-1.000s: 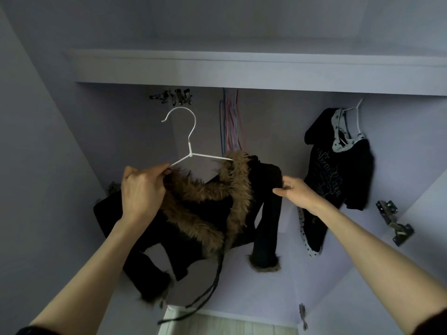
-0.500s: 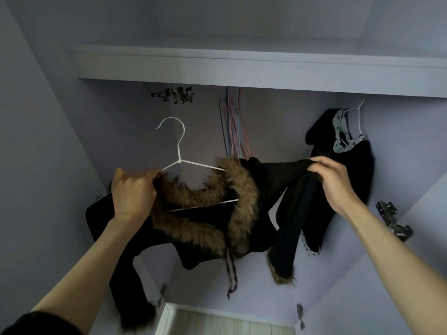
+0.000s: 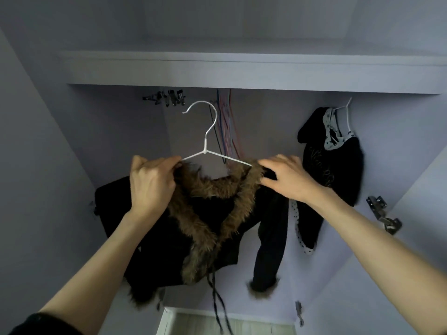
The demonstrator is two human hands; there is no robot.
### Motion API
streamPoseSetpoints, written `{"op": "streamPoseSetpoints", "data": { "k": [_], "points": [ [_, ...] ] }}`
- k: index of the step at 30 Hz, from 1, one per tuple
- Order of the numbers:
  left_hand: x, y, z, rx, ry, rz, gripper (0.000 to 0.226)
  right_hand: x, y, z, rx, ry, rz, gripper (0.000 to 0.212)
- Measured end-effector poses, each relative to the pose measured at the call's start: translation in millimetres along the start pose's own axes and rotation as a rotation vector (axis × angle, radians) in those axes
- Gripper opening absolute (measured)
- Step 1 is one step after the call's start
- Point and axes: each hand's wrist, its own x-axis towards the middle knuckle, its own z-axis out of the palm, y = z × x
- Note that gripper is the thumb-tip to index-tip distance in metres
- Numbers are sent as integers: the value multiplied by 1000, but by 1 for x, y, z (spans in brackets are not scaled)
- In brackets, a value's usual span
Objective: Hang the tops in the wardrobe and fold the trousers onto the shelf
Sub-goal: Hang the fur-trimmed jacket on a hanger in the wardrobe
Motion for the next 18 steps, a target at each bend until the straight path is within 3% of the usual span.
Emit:
{"op": "streamPoseSetpoints", "data": {
  "k": [2, 5, 9, 13, 15, 18],
  "points": [
    [-1, 2, 0, -40, 7, -13, 29, 2, -13, 3, 174, 50, -20, 21],
    [-3, 4, -2, -113, 11, -35, 27, 5, -26, 0, 319, 85, -49, 11],
    [-6, 7, -1, -141, -10, -21, 27, 9, -37, -3, 241, 21, -94, 16],
    [-11, 24, 7, -167, -114, 88, 25, 11, -64, 2, 649, -153, -23, 18],
    [-13, 23, 11, -188, -132, 105, 19, 10, -68, 5, 711, -171, 28, 22],
    [-25, 2, 12, -172, -187, -12, 43, 5, -57, 6, 689, -100, 101, 21]
  ]
}}
